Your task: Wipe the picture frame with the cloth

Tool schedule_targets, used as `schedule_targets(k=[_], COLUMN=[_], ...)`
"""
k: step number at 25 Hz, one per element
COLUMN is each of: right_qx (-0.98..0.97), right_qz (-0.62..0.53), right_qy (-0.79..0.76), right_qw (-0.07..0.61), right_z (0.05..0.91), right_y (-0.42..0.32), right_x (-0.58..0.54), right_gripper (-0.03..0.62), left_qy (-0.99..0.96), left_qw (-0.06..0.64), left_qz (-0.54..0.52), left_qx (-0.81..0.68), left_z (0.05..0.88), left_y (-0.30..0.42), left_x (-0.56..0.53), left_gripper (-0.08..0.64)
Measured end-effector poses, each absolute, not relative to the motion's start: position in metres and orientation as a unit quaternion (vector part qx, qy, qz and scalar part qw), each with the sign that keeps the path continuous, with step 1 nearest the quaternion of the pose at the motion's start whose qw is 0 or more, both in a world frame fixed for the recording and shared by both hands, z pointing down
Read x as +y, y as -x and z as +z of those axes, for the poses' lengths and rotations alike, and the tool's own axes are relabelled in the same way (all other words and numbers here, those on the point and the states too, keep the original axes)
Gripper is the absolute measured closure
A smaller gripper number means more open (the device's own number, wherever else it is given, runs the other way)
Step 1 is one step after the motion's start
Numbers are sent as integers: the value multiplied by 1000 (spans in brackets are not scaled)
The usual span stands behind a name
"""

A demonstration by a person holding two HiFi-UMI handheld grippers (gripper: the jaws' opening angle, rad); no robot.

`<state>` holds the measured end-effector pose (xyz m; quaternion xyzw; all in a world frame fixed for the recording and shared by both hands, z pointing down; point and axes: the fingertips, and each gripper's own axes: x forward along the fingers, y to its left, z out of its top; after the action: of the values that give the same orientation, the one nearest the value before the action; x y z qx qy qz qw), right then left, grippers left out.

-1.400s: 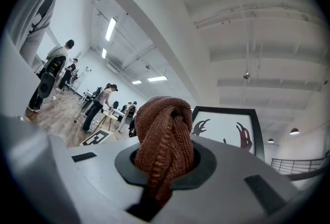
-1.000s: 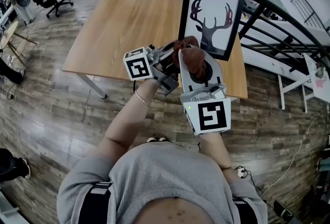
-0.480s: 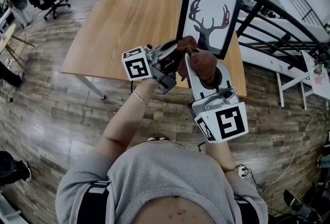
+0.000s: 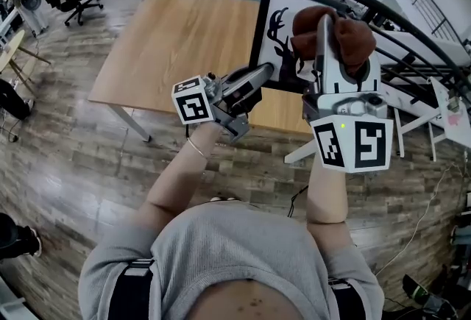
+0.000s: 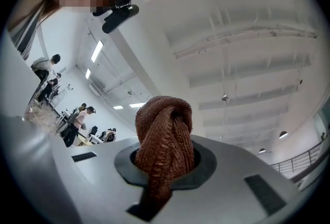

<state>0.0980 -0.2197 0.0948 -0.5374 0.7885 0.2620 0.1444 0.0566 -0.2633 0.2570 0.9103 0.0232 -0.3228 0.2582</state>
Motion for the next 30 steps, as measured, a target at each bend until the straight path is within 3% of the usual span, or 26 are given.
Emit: schedule_targets(k=[7, 15, 30], right_qx=[765, 768, 793], right_qz=[316, 290, 233], right_qy=[548, 570, 563], right_qw=[119, 44, 19], right_z=[50, 87, 146], right_y=[-86, -80, -78], right_x=[-248, -270, -248], right_gripper=[546, 546, 546], left_qy=[-908, -916, -908], left_qw=[248, 227, 232], left_qz=[-335, -331, -347], left_qx=[31, 23, 17], left_z=[245, 239, 239], left_y=[-51, -48, -47], left_x=[-253, -247, -247], left_gripper=[528, 529, 528])
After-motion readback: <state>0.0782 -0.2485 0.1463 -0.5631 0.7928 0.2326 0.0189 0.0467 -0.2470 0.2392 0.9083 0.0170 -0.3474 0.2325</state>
